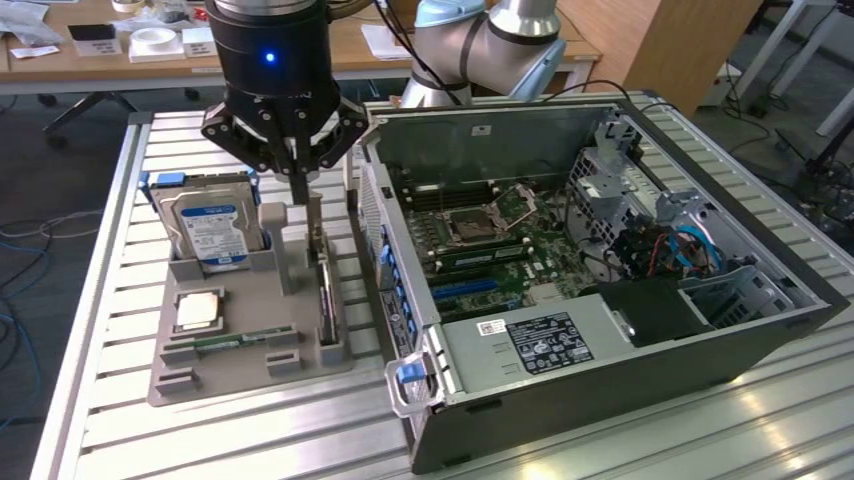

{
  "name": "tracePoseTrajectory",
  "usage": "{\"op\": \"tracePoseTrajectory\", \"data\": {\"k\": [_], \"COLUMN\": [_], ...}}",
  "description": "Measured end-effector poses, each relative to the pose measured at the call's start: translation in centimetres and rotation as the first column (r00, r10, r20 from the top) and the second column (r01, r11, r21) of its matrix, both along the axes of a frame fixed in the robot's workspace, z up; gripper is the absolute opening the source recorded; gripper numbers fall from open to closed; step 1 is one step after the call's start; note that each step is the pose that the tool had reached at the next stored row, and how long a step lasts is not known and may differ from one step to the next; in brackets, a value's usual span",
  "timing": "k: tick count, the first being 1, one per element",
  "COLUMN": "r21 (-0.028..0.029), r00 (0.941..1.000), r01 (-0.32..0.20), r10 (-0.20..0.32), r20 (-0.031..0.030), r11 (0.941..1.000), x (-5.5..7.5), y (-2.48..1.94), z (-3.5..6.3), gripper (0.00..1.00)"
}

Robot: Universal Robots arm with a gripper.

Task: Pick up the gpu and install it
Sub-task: 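Pick up the gpu and move the gpu toward the slot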

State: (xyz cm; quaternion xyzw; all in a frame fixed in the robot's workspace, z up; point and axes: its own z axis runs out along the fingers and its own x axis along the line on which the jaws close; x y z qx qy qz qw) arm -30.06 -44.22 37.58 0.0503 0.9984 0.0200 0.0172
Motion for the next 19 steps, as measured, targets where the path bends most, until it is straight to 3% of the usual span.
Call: {"op": "tracePoseTrajectory", "data": {"k": [19], "r21": [0.0000], "r00": [1.0000], "r01": [0.000], "r10": [0.000], "r20": [0.0001], "r11": [1.0000], "x": [0.00], "y": [-0.09], "z": [-0.02], "gripper": [0.11]}}
